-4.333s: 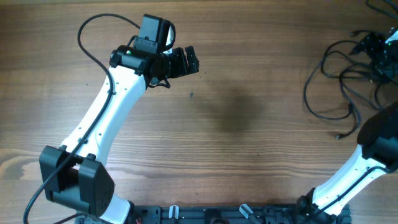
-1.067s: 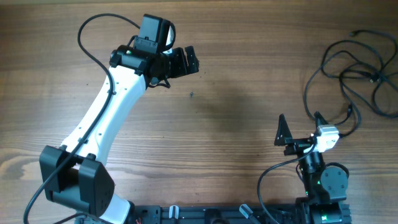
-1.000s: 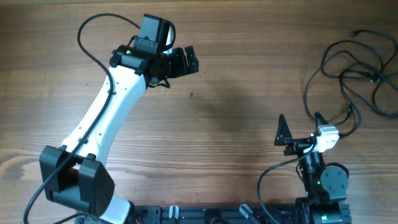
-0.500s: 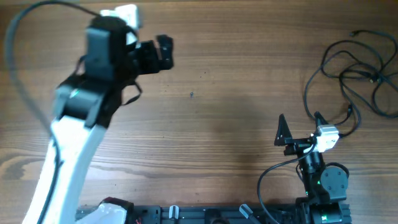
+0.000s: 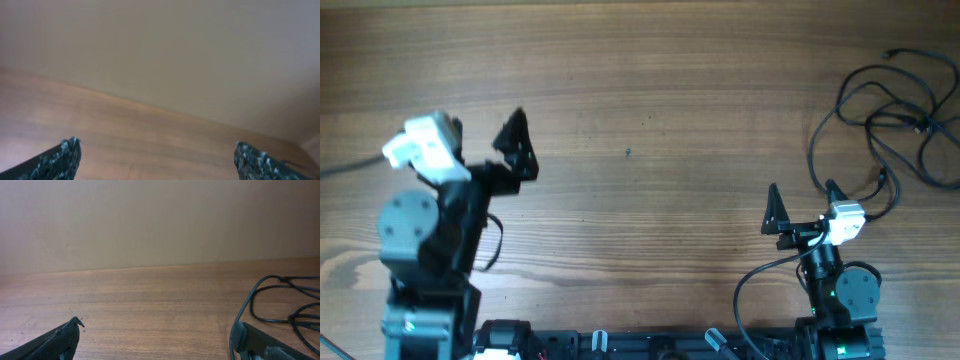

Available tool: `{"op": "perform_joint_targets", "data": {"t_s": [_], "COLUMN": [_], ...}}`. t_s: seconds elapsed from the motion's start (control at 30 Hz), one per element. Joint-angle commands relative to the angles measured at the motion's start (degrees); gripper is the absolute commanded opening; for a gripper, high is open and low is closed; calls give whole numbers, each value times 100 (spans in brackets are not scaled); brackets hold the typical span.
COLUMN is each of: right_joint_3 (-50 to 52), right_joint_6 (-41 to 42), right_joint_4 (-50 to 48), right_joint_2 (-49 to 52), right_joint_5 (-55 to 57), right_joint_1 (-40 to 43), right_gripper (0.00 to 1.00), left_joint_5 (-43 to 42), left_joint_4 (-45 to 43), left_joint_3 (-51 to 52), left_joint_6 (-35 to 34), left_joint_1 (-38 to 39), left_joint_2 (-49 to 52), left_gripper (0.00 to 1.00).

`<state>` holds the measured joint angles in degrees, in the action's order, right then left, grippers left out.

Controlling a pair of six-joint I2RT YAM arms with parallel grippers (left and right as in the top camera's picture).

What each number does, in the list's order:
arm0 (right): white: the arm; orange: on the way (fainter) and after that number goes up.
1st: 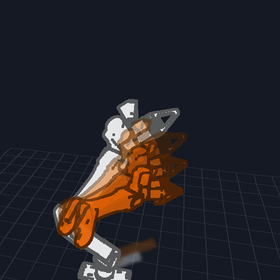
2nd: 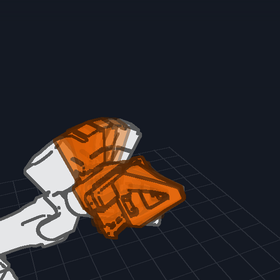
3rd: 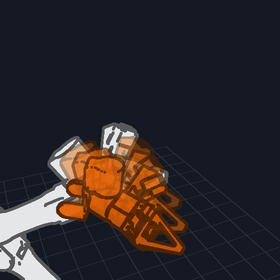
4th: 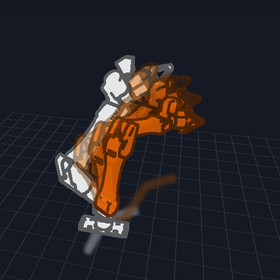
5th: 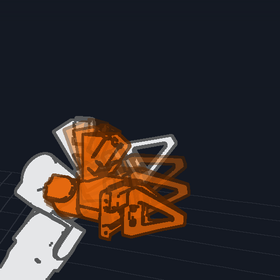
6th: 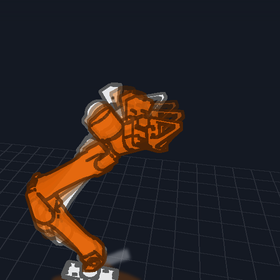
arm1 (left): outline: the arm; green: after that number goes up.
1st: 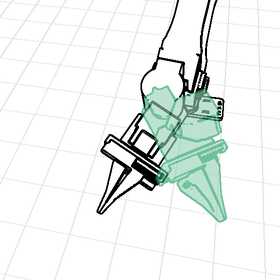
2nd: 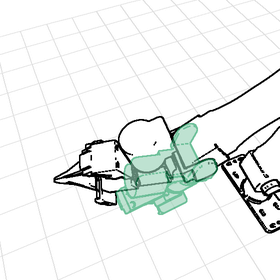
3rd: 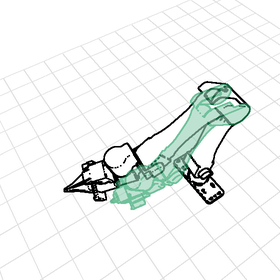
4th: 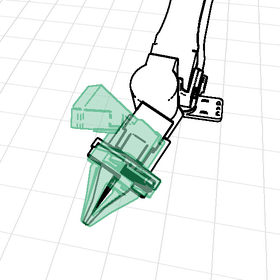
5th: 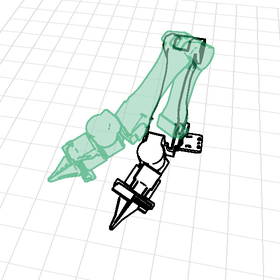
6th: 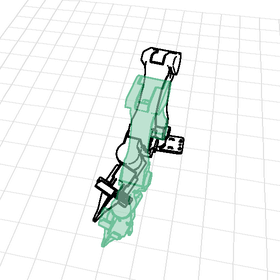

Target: Untangle cables

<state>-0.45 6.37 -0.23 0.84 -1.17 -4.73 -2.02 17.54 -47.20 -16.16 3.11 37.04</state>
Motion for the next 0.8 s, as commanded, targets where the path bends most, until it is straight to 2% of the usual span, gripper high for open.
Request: {"op": "perform_joint_targets", "data": {"t_s": [0.0, 0.2, 0.37, 0.77], "right_joint_3": [15, 15, 15, 15], "right_joint_6": [-35, -35, -37, -35], "right_joint_4": [-13, -13, -13, -11], "right_joint_2": [-63, -63, -63, -63], "right_joint_5": [101, 101, 101, 101], "right_joint_1": [-20, -20, -20, -20], "right_gripper": [100, 100, 100, 100], "left_joint_5": [-133, -109, -109, -133], "left_joint_4": [-540, -1462, -1875, -2002], "left_joint_3": [1102, 2820, 3703, 4623], "left_joint_6": [101, 402, 400, 393], "left_joint_1": [-192, -286, -518, -549], "left_joint_2": [-949, -2398, -2979, -3534], "left_gripper": [98, 100, 100, 100]}}
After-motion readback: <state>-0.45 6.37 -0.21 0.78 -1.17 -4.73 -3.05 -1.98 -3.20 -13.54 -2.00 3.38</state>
